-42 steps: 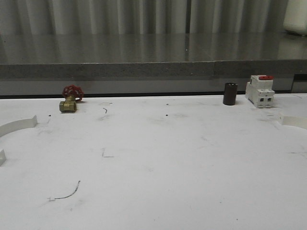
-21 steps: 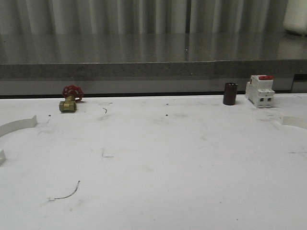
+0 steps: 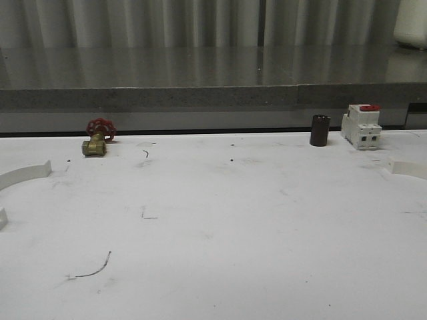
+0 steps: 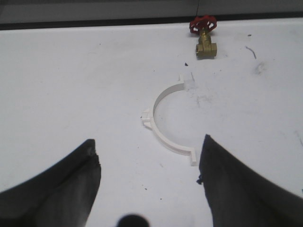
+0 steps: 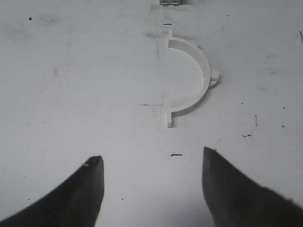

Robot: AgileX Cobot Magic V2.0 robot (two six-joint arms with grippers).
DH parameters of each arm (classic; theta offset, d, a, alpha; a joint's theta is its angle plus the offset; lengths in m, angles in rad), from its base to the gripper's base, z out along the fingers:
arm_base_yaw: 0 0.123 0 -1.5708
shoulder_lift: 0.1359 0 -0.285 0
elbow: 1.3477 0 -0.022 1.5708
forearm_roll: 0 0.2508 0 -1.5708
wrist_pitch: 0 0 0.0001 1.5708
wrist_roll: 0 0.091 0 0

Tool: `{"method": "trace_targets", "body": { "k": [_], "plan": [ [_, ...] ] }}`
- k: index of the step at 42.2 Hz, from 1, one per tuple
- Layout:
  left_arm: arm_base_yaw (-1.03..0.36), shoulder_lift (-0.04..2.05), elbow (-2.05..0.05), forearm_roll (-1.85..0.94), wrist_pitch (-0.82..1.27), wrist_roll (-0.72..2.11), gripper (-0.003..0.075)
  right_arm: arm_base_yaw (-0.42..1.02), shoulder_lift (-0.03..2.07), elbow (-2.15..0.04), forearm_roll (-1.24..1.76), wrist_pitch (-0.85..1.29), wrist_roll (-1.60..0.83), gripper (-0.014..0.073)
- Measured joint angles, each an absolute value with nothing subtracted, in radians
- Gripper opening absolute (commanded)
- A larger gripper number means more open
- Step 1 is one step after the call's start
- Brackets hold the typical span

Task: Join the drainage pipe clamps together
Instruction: 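Lower the left gripper onto the white clamp half and close on its end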

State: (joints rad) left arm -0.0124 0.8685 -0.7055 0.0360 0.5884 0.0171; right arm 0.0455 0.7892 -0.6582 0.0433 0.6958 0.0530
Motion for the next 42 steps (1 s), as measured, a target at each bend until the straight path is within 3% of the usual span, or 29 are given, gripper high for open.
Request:
{"method": "trace_targets", "body": {
  "k": [23,42],
  "plan": [
    [-0.012,1.474,-1.037,0.076,0.663,0.017,0.0449,0.045,0.789,-0.658,0.043,0.696,0.053,0.0488],
    [-0.012,1.808,-1.161,0.076,0.666,0.017,0.0448,0.045,0.789,-0.658,0.043,0.696,0.053,0.0488]
  ]
}}
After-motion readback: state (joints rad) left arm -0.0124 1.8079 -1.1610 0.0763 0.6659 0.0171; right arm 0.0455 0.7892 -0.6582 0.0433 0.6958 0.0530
